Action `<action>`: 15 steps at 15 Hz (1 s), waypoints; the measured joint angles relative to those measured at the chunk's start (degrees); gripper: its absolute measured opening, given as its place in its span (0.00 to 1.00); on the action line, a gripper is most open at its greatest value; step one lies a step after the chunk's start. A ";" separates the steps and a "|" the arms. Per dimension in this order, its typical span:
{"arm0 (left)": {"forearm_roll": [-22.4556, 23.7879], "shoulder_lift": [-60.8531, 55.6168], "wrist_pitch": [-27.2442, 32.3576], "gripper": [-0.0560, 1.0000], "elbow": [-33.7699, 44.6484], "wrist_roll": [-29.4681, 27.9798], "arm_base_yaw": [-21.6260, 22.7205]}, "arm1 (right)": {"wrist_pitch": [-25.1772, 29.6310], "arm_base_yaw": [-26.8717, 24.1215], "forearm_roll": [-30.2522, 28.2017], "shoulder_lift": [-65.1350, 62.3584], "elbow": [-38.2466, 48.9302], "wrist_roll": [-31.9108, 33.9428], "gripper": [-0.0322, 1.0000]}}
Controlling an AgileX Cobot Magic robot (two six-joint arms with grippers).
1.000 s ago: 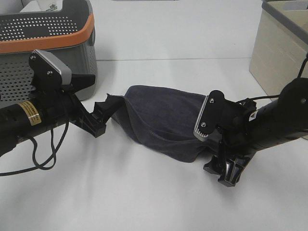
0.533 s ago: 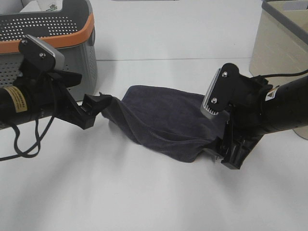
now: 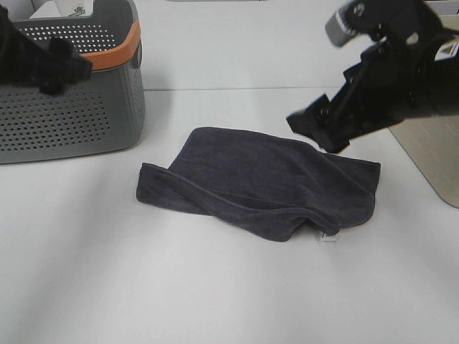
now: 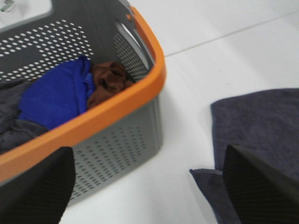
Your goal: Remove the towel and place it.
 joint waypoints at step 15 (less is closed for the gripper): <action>-25.90 6.70 53.46 0.80 -44.18 22.52 16.67 | 60.28 -9.40 -23.72 10.20 -49.73 28.82 0.89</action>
